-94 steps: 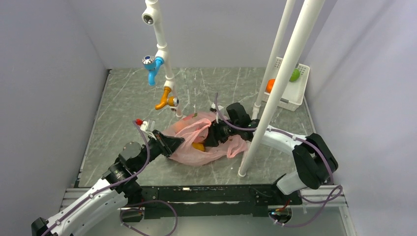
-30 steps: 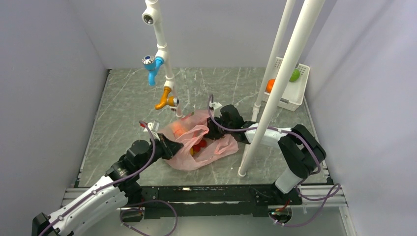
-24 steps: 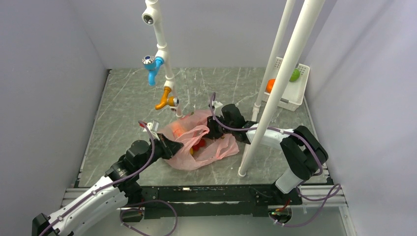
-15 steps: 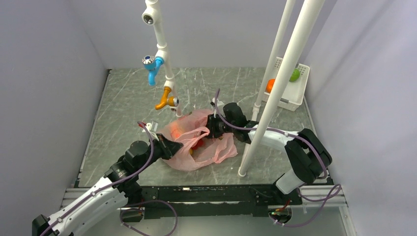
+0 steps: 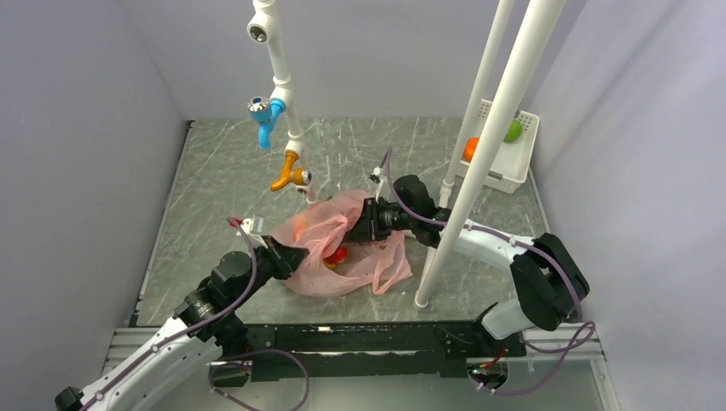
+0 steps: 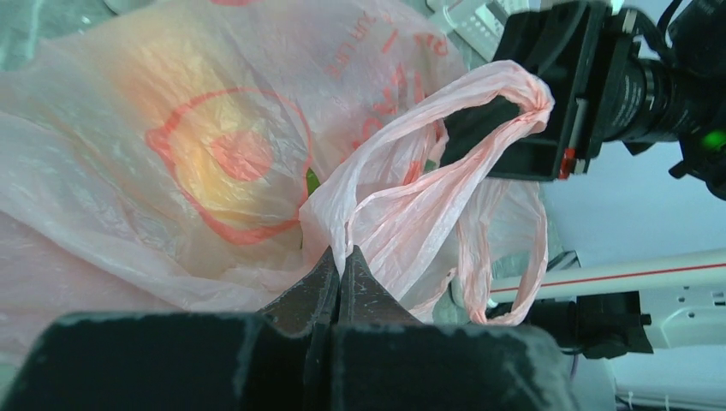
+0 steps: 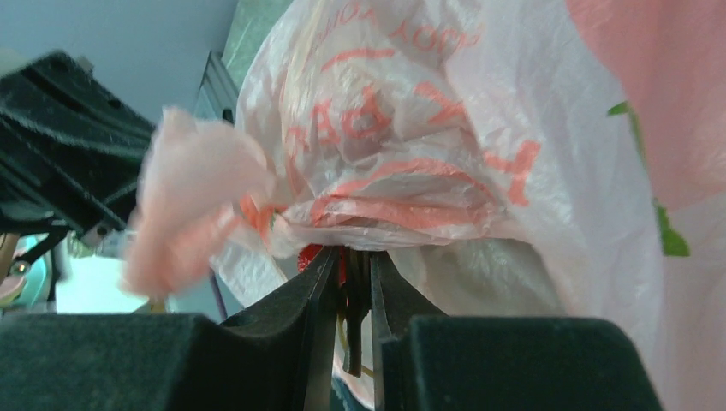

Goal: Take the fake fruits out of the plastic bag
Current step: Take out the fake fruit from the plastic bag.

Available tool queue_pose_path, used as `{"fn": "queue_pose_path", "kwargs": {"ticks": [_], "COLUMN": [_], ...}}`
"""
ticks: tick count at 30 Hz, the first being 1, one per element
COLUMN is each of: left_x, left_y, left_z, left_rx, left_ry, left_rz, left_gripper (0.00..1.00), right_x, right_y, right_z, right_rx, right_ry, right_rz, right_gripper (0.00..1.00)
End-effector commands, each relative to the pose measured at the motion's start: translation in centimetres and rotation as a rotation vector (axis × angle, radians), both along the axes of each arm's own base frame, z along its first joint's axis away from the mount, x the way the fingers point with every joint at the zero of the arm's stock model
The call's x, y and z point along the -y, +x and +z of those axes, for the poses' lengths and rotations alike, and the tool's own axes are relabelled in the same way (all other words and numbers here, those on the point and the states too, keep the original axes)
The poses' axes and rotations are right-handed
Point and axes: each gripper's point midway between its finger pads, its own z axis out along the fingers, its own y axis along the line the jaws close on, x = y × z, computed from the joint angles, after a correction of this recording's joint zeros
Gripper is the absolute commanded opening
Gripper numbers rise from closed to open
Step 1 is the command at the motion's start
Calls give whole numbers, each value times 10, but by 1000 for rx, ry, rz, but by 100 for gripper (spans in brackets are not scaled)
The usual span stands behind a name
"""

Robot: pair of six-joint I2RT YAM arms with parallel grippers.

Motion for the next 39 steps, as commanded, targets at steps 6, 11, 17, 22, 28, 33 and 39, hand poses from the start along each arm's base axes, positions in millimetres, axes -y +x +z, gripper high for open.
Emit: {"fn": "queue_pose_path", "kwargs": {"ticks": [6, 11, 17, 22, 28, 33, 39], "left_x": [-24, -27, -36, -51, -51, -50, -56], "left_y": [15, 19, 22, 21, 16, 14, 16], "left_z": [46, 57, 59, 40, 21, 18, 16], "left_rx": [106, 135, 141, 82, 23, 16, -4], "left_ry": [-22, -38, -47, -7, 6, 24, 99], "left_rz": [144, 168, 223, 290, 286, 272, 286], "left_gripper": [0, 0, 0, 0, 0, 0, 0], "right_x": [0, 4, 13, 21, 29, 41, 64], "right_y": [-35, -45, -58, -49, -32, -30, -39], "right_z": [51, 62, 63, 78, 111, 120, 129], "right_rx": [22, 61, 118, 200, 280, 276, 307], "right_ry": [112, 128, 103, 129, 262, 319, 332], "right_rz": [179, 227, 297, 231, 167, 208, 258], "right_gripper": [0, 0, 0, 0, 0, 0, 0]}}
